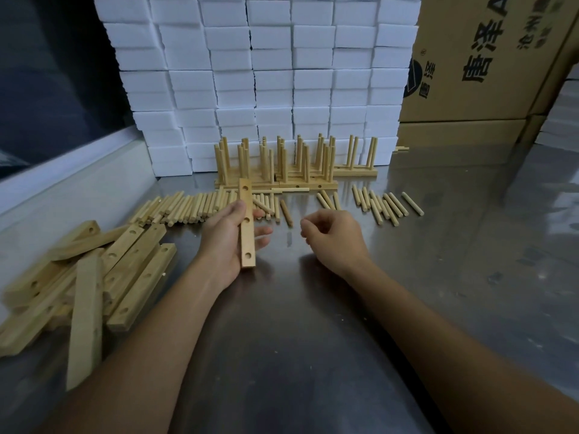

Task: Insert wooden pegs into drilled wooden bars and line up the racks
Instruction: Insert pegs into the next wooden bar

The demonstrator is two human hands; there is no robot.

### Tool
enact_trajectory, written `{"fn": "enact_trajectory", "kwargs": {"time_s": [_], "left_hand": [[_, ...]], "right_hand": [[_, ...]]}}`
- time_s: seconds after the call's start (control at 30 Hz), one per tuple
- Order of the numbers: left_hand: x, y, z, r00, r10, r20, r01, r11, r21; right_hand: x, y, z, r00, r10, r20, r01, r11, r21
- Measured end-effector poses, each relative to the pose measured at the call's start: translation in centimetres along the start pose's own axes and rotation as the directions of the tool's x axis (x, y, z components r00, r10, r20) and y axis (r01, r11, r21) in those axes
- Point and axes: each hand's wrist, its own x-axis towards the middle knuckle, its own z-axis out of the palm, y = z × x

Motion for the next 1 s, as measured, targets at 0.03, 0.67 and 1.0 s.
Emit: {"fn": "enact_trajectory", "kwargs": {"time_s": [0.03, 0.67, 1.0], "left_hand": [[0.2, 0.1, -0.3, 1.0, 0.014, -0.007, -0.013, 1.0, 0.019], [1.0, -0.1, -0.7, 0.999, -0.027, 0.042, 0.029, 0.999, -0.035], [0.8, -0.4, -0.4, 1.0, -0.006, -0.029, 0.007, 0.999, 0.041]], "right_hand": [[0.3, 0.3, 0.0, 1.0, 0.006, -0.01, -0.006, 0.999, -0.036], [5.8, 0.3, 3.7, 0.988, 0.128, -0.089, -0.155, 0.867, -0.473], [3.3, 1.0, -1.2, 0.985, 0.144, -0.096, -0.119, 0.965, 0.232]]}}
